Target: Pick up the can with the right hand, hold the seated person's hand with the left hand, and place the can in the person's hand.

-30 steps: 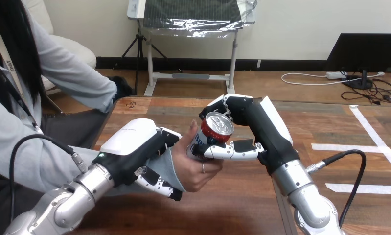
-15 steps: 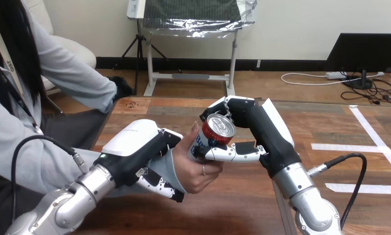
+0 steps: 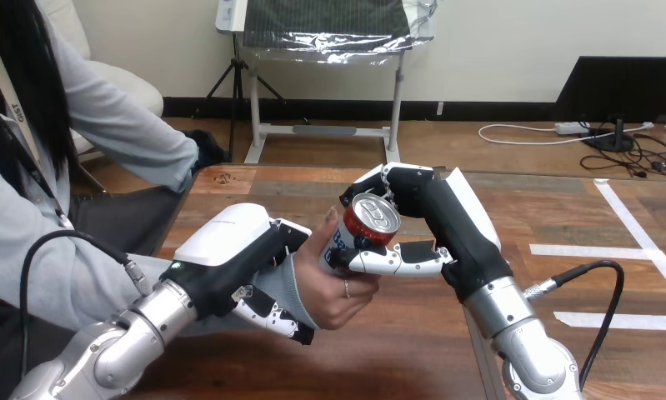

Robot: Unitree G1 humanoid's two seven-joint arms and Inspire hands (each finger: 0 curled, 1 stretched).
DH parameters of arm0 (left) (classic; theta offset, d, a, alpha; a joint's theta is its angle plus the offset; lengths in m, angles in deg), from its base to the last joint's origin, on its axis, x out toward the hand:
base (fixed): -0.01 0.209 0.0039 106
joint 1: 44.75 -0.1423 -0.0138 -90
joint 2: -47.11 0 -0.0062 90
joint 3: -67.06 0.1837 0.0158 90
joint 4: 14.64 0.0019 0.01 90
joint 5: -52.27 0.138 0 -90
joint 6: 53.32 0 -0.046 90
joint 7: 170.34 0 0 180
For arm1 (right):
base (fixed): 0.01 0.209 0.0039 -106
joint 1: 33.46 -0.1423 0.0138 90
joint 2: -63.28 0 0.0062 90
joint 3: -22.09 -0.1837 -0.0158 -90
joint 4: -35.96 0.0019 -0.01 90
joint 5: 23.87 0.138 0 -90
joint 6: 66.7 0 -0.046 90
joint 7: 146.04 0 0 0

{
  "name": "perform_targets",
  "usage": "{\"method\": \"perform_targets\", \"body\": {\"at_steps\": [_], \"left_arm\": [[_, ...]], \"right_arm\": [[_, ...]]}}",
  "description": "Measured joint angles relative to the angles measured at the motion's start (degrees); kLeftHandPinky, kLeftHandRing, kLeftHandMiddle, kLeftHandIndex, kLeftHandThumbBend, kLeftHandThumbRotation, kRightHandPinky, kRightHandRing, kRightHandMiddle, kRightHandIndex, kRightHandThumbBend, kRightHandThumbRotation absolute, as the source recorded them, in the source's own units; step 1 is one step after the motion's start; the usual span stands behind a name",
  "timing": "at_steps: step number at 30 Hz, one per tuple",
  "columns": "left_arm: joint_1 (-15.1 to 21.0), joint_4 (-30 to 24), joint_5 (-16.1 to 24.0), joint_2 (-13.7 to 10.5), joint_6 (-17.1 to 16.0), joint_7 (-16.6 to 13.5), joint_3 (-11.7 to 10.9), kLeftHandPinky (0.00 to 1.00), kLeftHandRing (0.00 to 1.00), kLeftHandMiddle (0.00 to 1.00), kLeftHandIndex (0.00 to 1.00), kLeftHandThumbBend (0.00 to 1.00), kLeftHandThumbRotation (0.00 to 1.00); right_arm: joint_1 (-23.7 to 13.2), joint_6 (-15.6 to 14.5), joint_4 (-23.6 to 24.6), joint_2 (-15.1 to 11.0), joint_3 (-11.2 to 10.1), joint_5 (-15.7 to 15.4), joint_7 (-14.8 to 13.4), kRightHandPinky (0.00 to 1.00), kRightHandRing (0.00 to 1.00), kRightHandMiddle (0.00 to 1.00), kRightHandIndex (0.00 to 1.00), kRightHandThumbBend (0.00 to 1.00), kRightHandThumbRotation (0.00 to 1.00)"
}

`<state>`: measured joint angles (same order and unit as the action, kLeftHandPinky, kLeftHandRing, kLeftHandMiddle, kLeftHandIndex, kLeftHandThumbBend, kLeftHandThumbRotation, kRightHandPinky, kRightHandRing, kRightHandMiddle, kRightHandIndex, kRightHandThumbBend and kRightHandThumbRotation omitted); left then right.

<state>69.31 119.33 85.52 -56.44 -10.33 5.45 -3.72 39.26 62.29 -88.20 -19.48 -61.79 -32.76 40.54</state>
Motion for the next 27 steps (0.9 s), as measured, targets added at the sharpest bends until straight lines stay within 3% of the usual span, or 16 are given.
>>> {"method": "perform_targets", "body": {"at_steps": [11, 13, 14, 23, 27], "left_arm": [[0.00, 0.00, -0.03, 0.00, -0.23, 0.07, 0.00, 0.33, 0.39, 0.45, 0.49, 0.89, 0.13], [0.00, 0.00, -0.04, 0.01, -0.31, 0.07, 0.00, 0.33, 0.39, 0.45, 0.49, 0.90, 0.14], [0.00, 0.00, -0.04, 0.01, -0.34, 0.07, -0.01, 0.34, 0.40, 0.46, 0.50, 0.90, 0.15], [0.00, -0.02, -0.04, 0.00, -0.21, 0.07, -0.01, 0.44, 0.50, 0.56, 0.60, 0.97, 0.23], [0.00, -0.15, 0.00, 0.00, 0.01, 0.07, -0.02, 0.50, 0.56, 0.61, 0.65, 0.99, 0.26]], "right_arm": [[0.00, 0.02, -0.01, -0.04, -0.03, 0.68, 0.63, 0.39, 0.46, 0.53, 0.55, 0.80, 0.00], [0.00, 0.01, -0.01, -0.06, -0.03, 1.11, 0.98, 0.43, 0.51, 0.57, 0.58, 0.82, 0.00], [0.00, 0.01, -0.01, -0.06, -0.03, 1.27, 1.18, 0.52, 0.59, 0.62, 0.63, 0.84, 0.04], [0.00, -1.56, 0.07, -0.30, -0.02, 2.25, 3.20, 0.89, 0.87, 0.87, 0.88, 0.97, 0.29], [0.00, -3.30, 0.08, -0.33, 0.17, 2.22, 4.38, 0.95, 0.94, 0.93, 0.95, 0.99, 0.37]]}}
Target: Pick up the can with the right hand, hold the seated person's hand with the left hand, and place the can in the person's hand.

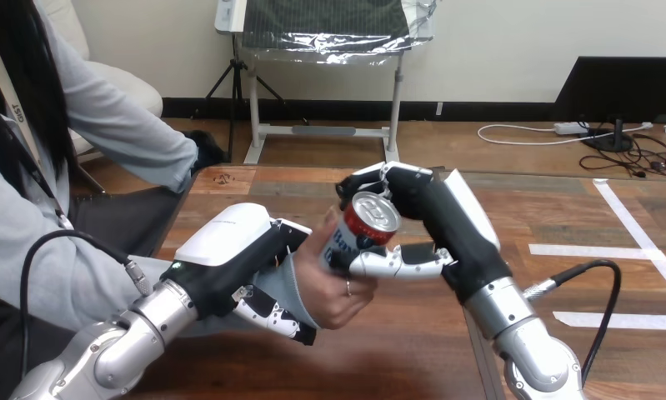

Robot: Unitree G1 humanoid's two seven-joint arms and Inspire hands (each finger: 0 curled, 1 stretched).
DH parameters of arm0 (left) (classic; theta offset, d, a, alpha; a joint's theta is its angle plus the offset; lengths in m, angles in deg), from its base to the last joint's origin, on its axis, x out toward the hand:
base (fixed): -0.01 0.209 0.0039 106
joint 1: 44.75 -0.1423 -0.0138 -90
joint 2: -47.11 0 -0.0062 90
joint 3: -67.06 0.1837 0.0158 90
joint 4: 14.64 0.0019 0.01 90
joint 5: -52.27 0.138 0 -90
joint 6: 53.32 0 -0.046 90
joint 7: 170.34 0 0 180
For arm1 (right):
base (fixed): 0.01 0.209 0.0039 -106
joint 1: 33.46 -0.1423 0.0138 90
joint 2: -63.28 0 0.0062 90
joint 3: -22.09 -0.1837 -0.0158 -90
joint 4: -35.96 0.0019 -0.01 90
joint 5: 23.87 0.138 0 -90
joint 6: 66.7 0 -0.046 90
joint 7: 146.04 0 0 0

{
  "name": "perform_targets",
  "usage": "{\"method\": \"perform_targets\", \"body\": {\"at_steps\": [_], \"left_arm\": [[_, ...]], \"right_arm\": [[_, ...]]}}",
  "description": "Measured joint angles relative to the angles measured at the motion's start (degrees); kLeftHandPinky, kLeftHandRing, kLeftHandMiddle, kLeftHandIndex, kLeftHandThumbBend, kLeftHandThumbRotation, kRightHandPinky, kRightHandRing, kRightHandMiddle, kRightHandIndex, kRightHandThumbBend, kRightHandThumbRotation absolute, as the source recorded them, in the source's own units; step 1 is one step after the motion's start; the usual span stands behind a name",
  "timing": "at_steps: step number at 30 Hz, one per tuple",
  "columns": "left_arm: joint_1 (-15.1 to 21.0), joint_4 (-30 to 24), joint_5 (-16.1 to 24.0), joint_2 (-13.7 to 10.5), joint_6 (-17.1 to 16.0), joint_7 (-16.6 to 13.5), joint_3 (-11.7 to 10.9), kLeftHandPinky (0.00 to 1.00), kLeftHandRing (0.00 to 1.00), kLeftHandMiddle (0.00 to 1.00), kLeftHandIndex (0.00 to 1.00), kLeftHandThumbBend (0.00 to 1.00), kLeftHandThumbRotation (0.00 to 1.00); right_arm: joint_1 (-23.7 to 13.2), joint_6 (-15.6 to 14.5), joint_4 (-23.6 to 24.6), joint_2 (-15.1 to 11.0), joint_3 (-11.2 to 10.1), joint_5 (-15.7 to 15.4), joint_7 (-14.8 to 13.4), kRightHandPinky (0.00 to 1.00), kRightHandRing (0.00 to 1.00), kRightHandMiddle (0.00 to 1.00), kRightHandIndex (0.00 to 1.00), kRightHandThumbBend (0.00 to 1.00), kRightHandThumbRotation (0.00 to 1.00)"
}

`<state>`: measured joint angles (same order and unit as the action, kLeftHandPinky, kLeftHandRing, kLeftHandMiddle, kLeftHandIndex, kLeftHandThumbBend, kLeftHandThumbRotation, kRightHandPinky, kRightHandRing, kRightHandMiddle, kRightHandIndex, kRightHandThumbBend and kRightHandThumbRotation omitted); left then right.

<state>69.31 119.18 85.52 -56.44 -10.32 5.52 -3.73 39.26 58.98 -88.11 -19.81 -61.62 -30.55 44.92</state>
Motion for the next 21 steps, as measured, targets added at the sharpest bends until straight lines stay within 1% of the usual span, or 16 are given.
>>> {"method": "perform_targets", "body": {"at_steps": [4, 5, 9, 13, 14, 21], "left_arm": [[-0.01, -0.42, 0.09, 0.00, 0.23, 0.00, 0.00, 0.60, 0.65, 0.68, 0.71, 1.00, 0.29], [-0.03, -0.61, 0.10, 0.00, 0.33, 0.00, 0.00, 0.66, 0.71, 0.73, 0.75, 1.00, 0.31], [-0.30, -1.95, 0.09, -0.03, 1.36, 0.14, -0.03, 0.74, 0.79, 0.80, 0.82, 1.00, 0.35], [-0.60, -3.46, -0.05, -0.06, 2.32, 0.73, -0.10, 0.81, 0.85, 0.86, 0.88, 1.00, 0.38], [-0.68, -3.79, -0.08, -0.07, 2.47, 0.83, -0.13, 0.84, 0.89, 0.89, 0.92, 1.00, 0.40], [-1.45, -6.33, -0.34, -0.06, 3.70, 1.82, -0.22, 0.90, 0.96, 0.97, 0.98, 1.00, 0.45]], "right_arm": [[0.04, -1.42, 0.00, 0.03, 0.27, -0.02, 0.57, 0.98, 0.97, 0.97, 0.98, 1.00, 0.45], [0.05, -1.64, 0.00, 0.03, 0.31, -0.02, 0.68, 0.99, 0.98, 0.98, 0.99, 1.00, 0.49], [0.05, -2.07, 0.00, 0.03, 0.36, 0.01, 0.88, 1.00, 0.99, 0.99, 0.99, 1.00, 0.55], [0.05, -2.08, 0.04, -0.12, 0.34, 0.02, 1.10, 1.00, 1.00, 1.00, 1.00, 1.00, 0.60], [0.05, -2.08, 0.05, -0.15, 0.34, 0.02, 1.15, 1.00, 1.00, 1.00, 1.00, 1.00, 0.62], [0.05, -2.09, 0.05, -0.35, 0.30, 0.07, 1.68, 1.00, 1.00, 1.00, 1.00, 1.00, 0.66]]}}
